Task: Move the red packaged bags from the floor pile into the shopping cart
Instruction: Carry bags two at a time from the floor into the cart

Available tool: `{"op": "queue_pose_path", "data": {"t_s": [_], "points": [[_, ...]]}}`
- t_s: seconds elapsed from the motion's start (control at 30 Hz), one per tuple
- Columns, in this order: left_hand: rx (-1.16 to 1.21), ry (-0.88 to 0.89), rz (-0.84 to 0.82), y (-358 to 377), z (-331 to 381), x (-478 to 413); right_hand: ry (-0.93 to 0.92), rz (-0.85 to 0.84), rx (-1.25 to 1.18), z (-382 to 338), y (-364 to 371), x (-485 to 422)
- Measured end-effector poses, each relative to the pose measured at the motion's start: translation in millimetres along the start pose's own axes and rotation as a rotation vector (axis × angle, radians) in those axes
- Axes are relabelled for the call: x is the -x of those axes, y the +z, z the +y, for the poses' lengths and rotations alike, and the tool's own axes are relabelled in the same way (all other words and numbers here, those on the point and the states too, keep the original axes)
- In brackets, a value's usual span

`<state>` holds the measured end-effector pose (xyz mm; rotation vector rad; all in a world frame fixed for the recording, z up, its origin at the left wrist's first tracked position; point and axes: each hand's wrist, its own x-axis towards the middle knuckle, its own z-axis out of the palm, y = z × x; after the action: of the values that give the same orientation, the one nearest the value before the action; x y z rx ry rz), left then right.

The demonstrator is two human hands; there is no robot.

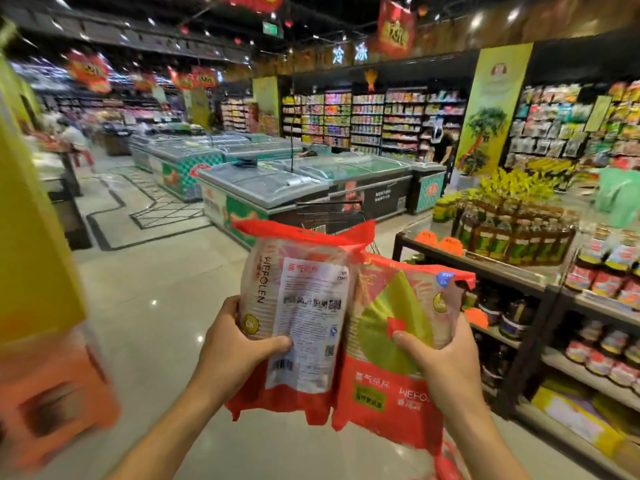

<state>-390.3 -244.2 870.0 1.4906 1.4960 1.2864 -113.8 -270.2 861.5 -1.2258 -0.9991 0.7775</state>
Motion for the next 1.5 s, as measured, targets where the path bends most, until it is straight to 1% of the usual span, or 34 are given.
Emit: {"op": "queue_pose_path", "data": {"t_s": [0.17, 0.4, 0.57, 0.7, 0.93, 1.2, 1.3, 1.5], "points": [[-0.005, -0.023, 0.070, -59, -29, -48, -0.009, -0.079, -0.007, 4, 87, -23], [-0.028, -0.051, 0.109, -87, -61, -119, 0.012, -0.115, 0.018, 27, 163, -79], [-0.060, -0.088, 0.167, -99, -83, -192, 0.001, -0.167, -0.052, 57, 224, -148], [-0.120, -0.083, 0.211, -103, -84, -265, -0.024, -0.191, -0.099, 76, 275, -214], [-0.102, -0.139, 0.279, -98, -105, -375, -0.057, -0.294, -0.081, 86, 341, -328], [-0.079, -0.166, 0.297, -112, -147, -494, -0.098, -0.282, -0.093, 118, 431, -421], [-0.053, -0.160, 0.272, -121, -170, -552, -0.091, -0.280, -0.069, 132, 470, -458], [0.034, -0.117, 0.177, -133, -203, -681, -0.083, -0.187, 0.051, 144, 542, -545]]}}
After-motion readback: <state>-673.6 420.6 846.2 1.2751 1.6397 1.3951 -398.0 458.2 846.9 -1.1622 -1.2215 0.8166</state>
